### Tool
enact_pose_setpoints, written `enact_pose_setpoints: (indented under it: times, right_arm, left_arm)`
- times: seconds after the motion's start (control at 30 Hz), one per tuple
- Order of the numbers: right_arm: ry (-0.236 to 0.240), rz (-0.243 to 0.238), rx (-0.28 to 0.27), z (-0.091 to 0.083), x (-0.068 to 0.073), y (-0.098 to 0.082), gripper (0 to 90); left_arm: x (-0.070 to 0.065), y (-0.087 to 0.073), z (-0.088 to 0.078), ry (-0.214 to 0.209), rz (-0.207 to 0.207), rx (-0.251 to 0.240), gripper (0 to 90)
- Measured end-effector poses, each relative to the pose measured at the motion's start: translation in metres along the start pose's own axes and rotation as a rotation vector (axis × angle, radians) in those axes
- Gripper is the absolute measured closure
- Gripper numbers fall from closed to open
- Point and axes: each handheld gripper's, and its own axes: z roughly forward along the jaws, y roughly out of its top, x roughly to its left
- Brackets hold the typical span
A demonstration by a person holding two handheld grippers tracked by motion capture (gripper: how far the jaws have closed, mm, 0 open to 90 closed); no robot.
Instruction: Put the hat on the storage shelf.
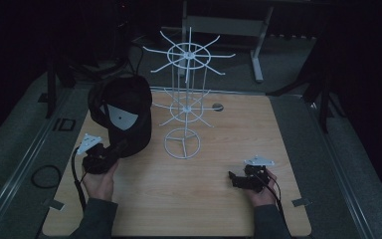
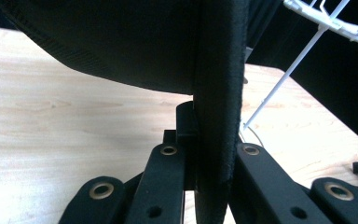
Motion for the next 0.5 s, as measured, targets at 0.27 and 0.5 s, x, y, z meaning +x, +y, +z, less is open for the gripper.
enact_pose_setpoints:
  times: [0.27,0.5]
  right_arm:
    - [0.0,0.0,0.0,0.0,0.0,0.0,15.4]
    - [0.0,0.001,0.0,0.0,0.0,0.0,15.4]
  left_arm:
    - [-0.003,0.008,-0.003,-0.004,0.022,-0.029,86.9]
    - [-0.005,0.014,-0.005,-0.001,0.034,-0.044,86.8]
